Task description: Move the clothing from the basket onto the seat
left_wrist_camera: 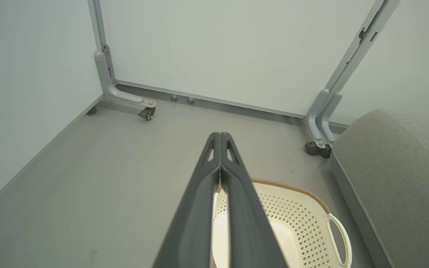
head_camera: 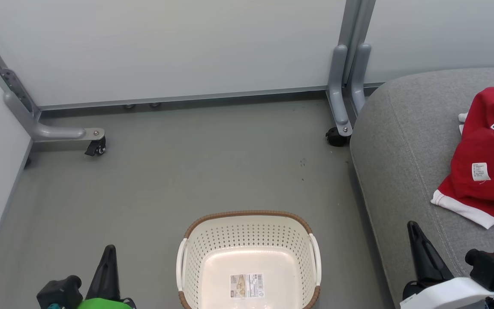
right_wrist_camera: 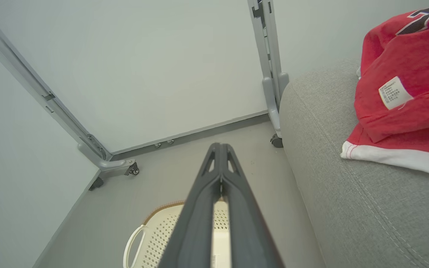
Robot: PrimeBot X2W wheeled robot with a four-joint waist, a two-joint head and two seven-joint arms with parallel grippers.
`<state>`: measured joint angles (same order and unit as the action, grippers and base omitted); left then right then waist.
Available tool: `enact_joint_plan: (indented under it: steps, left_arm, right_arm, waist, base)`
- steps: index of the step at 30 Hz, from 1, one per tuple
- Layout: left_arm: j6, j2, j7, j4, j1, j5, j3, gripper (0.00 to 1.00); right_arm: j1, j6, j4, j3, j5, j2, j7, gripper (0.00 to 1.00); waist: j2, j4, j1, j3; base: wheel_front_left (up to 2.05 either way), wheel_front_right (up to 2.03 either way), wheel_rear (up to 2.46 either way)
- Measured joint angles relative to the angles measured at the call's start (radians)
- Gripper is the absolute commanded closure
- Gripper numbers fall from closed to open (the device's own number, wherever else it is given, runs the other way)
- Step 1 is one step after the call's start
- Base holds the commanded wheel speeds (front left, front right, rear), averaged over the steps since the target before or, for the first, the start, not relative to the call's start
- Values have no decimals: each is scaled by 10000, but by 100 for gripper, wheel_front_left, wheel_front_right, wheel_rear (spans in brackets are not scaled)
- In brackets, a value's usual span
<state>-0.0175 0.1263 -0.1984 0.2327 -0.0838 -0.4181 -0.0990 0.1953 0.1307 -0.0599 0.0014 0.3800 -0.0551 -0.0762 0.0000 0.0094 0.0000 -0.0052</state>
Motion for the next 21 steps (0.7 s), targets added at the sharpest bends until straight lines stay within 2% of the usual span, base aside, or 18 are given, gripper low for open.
enact_joint_plan:
  steps: [21]
  left_arm:
    - [-280, -196, 844, 19, 489, -3269, 571, 100]
  right_arm:
    - [-804, 0, 826, -17, 3584, -201, 307, 100]
  waist:
    - [0, -18, 0, 15]
  base:
    - [0, 0, 0]
